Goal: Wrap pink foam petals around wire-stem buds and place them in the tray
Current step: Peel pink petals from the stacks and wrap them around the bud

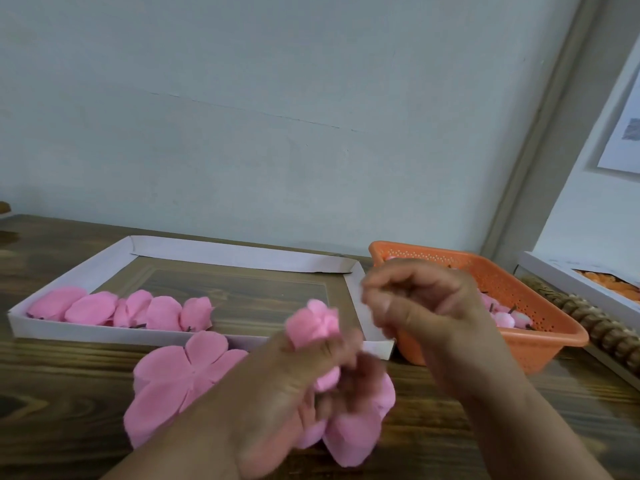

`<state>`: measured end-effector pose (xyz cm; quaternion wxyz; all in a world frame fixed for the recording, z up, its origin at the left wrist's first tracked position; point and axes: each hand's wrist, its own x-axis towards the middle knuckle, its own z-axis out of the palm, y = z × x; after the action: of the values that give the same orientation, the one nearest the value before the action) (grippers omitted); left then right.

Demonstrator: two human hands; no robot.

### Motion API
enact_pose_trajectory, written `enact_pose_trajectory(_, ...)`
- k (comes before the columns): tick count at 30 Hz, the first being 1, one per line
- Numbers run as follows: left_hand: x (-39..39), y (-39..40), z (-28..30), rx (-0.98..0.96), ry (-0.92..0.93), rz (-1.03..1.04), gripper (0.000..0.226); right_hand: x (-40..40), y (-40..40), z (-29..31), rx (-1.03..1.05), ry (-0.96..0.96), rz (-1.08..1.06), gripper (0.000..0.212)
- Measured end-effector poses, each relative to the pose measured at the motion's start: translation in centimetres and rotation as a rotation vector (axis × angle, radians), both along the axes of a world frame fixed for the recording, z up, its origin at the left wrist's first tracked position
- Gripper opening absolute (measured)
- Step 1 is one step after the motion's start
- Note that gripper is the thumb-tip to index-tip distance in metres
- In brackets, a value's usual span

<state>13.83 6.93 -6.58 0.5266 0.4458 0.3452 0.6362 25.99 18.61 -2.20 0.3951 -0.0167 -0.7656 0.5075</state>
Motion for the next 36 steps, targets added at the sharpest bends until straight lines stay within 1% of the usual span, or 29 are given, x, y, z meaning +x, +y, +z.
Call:
enact_pose_trajectory(1, -0.4, 0.5, 0.3, -0.022, -0.083, 0.123, 0.020, 0.0, 0.2, -0.1, -0.004, 0.065, -0.100, 0.006)
enact_pose_trajectory(2, -0.3, 0.5, 0.7, -0.007, -0.132, 0.238, 0.017, -0.1, 0.2, -0.3, 0.035, 0.096, -0.164, 0.004)
enact_pose_trajectory(3, -0.3, 0.6, 0.6, 0.020, -0.143, 0.323, 0.018, -0.2, -0.2, -0.6, 0.124, 0.095, -0.212, 0.003)
enact_pose_trajectory(4, -0.3, 0.7, 0.9, 0.026, -0.184, 0.354, 0.019, -0.5, -0.7, -1.0, 0.231, 0.083, -0.246, 0.003)
enact_pose_trajectory(7, 0.0, 0.7, 0.9, 0.005, -0.233, 0.393, 0.027, -2.0, -2.4, -2.8, 0.539, 0.039, -0.308, 0.014)
enact_pose_trajectory(9, 0.1, 0.5, 1.3, -0.013, -0.283, 0.406, 0.028, -3.1, -3.2, -3.9, 0.694, 0.033, -0.400, 0.023)
enact_pose_trajectory(12, 0.4, 0.6, 1.1, -0.063, -0.397, 0.419, 0.017, -4.1, -3.9, -4.8, 0.792, 0.103, -0.553, 0.024)
enact_pose_trajectory(13, 0.5, 0.7, 1.2, -0.082, -0.439, 0.408, 0.018, -4.3, -4.0, -5.0, 0.818, 0.134, -0.588, 0.024)
enact_pose_trajectory(15, 0.4, 0.8, 1.2, -0.145, -0.504, 0.388, 0.037, -4.6, -4.2, -5.4, 0.875, 0.177, -0.648, 0.027)
enact_pose_trajectory(16, 0.4, 0.8, 1.2, -0.167, -0.521, 0.375, 0.041, -4.7, -4.3, -5.6, 0.891, 0.187, -0.672, 0.025)
enact_pose_trajectory(17, 0.4, 0.8, 1.2, -0.173, -0.533, 0.365, 0.039, -4.8, -4.4, -5.7, 0.886, 0.194, -0.690, 0.020)
enact_pose_trajectory(19, 0.5, 0.7, 1.2, -0.183, -0.531, 0.354, 0.034, -5.0, -4.6, -5.9, 0.815, 0.189, -0.710, 0.010)
enact_pose_trajectory(20, 0.6, 0.7, 1.2, -0.183, -0.532, 0.353, 0.034, -5.2, -4.8, -5.8, 0.761, 0.177, -0.723, 0.010)
enact_pose_trajectory(21, 0.6, 0.8, 1.1, -0.183, -0.539, 0.356, 0.037, -5.3, -4.9, -5.8, 0.703, 0.165, -0.729, 0.012)
enact_pose_trajectory(22, 0.5, 0.9, 1.0, -0.180, -0.543, 0.354, 0.045, -5.3, -5.1, -5.8, 0.640, 0.157, -0.722, 0.013)
enact_pose_trajectory(24, 0.4, 0.9, 1.1, -0.168, -0.540, 0.343, 0.061, -5.3, -5.3, -5.7, 0.477, 0.135, -0.649, 0.012)
enact_pose_trajectory(26, 0.2, 1.0, 1.1, -0.163, -0.532, 0.327, 0.061, -5.2, -5.6, -5.5, 0.253, 0.109, -0.517, 0.012)
enact_pose_trajectory(29, -0.5, 0.9, 1.0, -0.151, -0.522, 0.282, 0.044, -5.1, -5.5, -5.0, -0.109, 0.043, -0.291, 0.010)
enact_pose_trajectory(30, -0.7, 0.9, 0.9, -0.146, -0.502, 0.277, 0.044, -5.0, -5.3, -5.0, -0.242, 0.014, -0.180, 0.008)
enact_pose_trajectory(32, -1.0, 1.0, 0.7, -0.146, -0.430, 0.301, 0.052, -4.8, -4.9, -4.9, -0.476, -0.030, 0.037, 0.007)
enact_pose_trajectory(33, -1.1, 1.1, 0.6, -0.142, -0.403, 0.316, 0.053, -4.7, -4.8, -4.8, -0.518, -0.042, 0.084, 0.008)
enact_pose_trajectory(34, -1.1, 1.1, 0.6, -0.134, -0.385, 0.325, 0.050, -4.7, -4.7, -4.8, -0.501, -0.049, 0.084, 0.008)
enact_pose_trajectory(35, -1.1, 1.2, 0.6, -0.120, -0.374, 0.332, 0.044, -4.6, -4.8, -4.8, -0.429, -0.049, 0.045, 0.008)
enact_pose_trajectory(36, -1.0, 1.2, 0.6, -0.109, -0.368, 0.343, 0.039, -4.7, -4.9, -4.9, -0.315, -0.045, -0.025, 0.008)
